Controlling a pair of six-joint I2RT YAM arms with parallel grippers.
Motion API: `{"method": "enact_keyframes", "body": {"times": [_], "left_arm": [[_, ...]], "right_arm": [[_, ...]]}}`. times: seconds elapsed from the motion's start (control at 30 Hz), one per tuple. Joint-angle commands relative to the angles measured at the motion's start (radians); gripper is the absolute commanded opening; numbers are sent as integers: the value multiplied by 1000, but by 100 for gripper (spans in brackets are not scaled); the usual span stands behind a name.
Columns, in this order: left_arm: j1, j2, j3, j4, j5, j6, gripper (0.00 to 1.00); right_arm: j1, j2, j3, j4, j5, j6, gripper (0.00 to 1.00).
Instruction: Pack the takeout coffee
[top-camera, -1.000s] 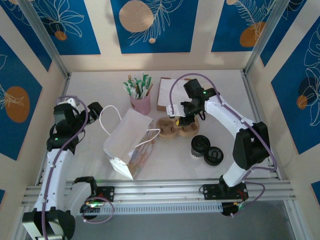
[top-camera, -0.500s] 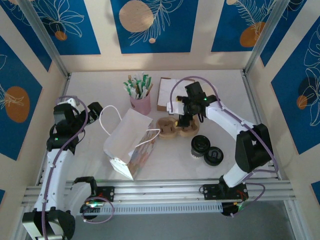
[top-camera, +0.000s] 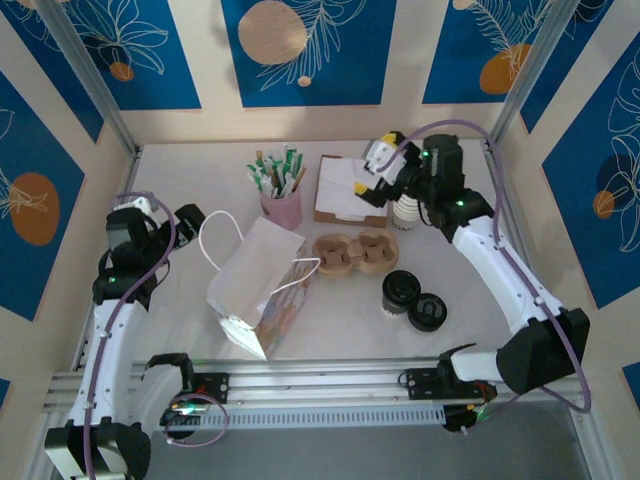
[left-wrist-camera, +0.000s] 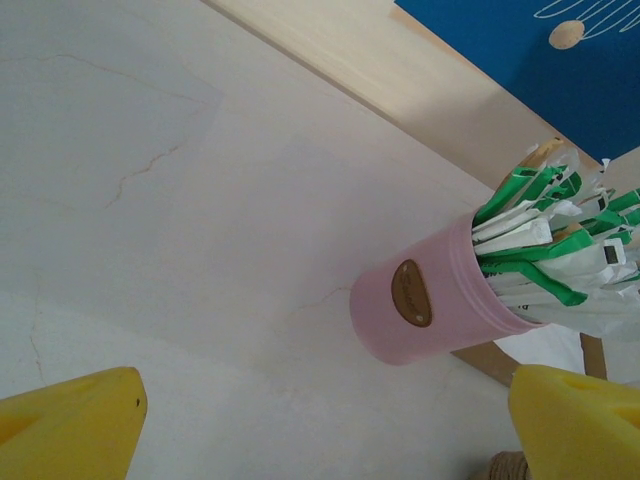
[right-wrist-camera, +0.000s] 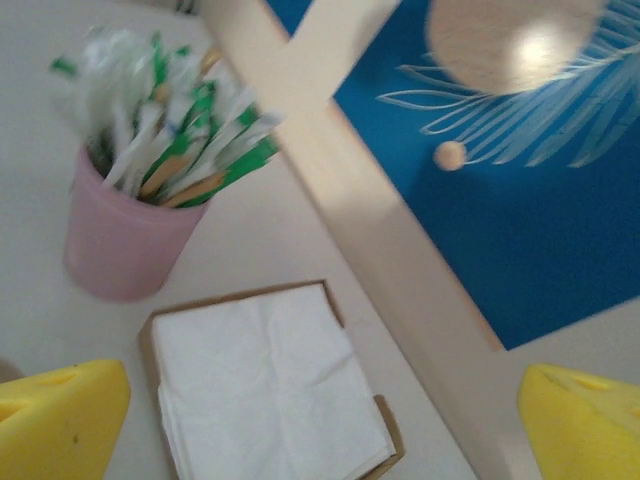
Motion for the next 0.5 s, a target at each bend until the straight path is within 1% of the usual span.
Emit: {"method": "enact_keyframes", "body": {"times": [0.0, 0.03, 0.07, 0.13, 0.17, 0.23, 0.3, 0.37, 0.4, 0.43, 0.47], "left_arm": [[11, -13, -8, 22, -18, 3, 94], [12, -15, -9, 22, -21, 6, 93], [11, -16, -9, 21, -26, 6, 94], [11, -16, -11, 20, -30, 7, 94], [11, -15, -11, 21, -30, 7, 94], [12, -12, -11, 21, -28, 7, 94], [12, -11, -9, 22, -25, 9, 94], [11, -10, -9, 21, -23, 8, 94], [11, -11, -9, 22, -23, 8, 94], [12, -12, -10, 21, -26, 9, 94], [12, -13, -11, 22, -28, 8, 94]], "right_arm": [[-67, -75, -27, 147, -145, 207, 99], [-85, -94, -44, 207, -176, 258, 100], [-89, -103, -44, 256, -143, 315, 99], [-95, -102, 3, 272, 24, 487, 99], [-131, -92, 53, 202, -38, 540, 99], [-177, -66, 124, 76, -232, 513, 100], [-164, -60, 134, 7, -319, 400, 99], [-137, -79, 79, -64, -452, 142, 99], [-119, -81, 56, -99, -477, 53, 100], [-94, -74, 54, -196, -491, -64, 99], [-57, -52, 79, -327, -452, -186, 100]]}}
